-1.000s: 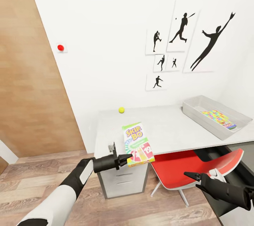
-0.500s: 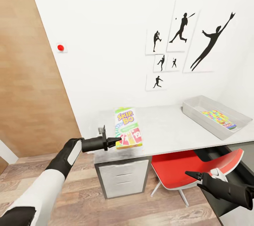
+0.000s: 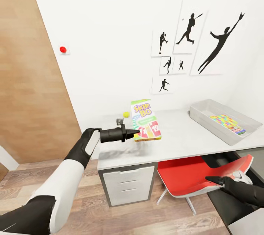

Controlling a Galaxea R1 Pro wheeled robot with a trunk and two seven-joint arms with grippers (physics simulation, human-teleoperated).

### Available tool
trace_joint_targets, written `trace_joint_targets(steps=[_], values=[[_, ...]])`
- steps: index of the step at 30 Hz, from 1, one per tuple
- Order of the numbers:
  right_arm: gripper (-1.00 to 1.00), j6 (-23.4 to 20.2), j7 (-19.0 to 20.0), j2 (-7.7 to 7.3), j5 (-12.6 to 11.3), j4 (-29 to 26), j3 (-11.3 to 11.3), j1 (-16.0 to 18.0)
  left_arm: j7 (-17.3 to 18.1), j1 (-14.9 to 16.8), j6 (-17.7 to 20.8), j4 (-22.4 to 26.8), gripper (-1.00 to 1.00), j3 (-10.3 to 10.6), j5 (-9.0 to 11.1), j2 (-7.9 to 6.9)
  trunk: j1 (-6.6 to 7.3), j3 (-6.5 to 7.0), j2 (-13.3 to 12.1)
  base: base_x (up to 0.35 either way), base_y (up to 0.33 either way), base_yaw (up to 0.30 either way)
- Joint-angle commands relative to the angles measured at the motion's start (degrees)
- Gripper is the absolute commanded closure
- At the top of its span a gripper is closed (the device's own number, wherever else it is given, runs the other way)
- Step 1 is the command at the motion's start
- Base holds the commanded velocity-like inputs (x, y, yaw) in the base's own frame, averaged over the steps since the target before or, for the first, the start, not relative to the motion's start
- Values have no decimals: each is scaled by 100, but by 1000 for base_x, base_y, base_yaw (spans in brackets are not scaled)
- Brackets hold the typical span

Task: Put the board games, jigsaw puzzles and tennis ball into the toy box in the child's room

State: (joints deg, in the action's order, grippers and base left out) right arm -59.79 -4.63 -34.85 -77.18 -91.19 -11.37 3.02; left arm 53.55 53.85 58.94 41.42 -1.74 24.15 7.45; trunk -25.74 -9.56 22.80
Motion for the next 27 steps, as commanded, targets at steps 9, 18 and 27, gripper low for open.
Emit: trace_joint_targets(steps=[9, 18, 27], values=[[-100, -21, 1398, -526, -165, -2, -108, -130, -502, -3, -14, -669, 100, -138, -38, 255, -4, -12, 12, 0, 0, 0], [-100, -21, 1489, -490, -121, 5, -102, -136, -488, -96, -146, -705, 100, -165, -46, 248, -4, 39, 12, 0, 0, -80], [-100, -21, 1471, -455, -95, 5, -81, -136, -463, -112, -197, -706, 100, -174, -41, 235, -4, 75, 12, 0, 0, -84]])
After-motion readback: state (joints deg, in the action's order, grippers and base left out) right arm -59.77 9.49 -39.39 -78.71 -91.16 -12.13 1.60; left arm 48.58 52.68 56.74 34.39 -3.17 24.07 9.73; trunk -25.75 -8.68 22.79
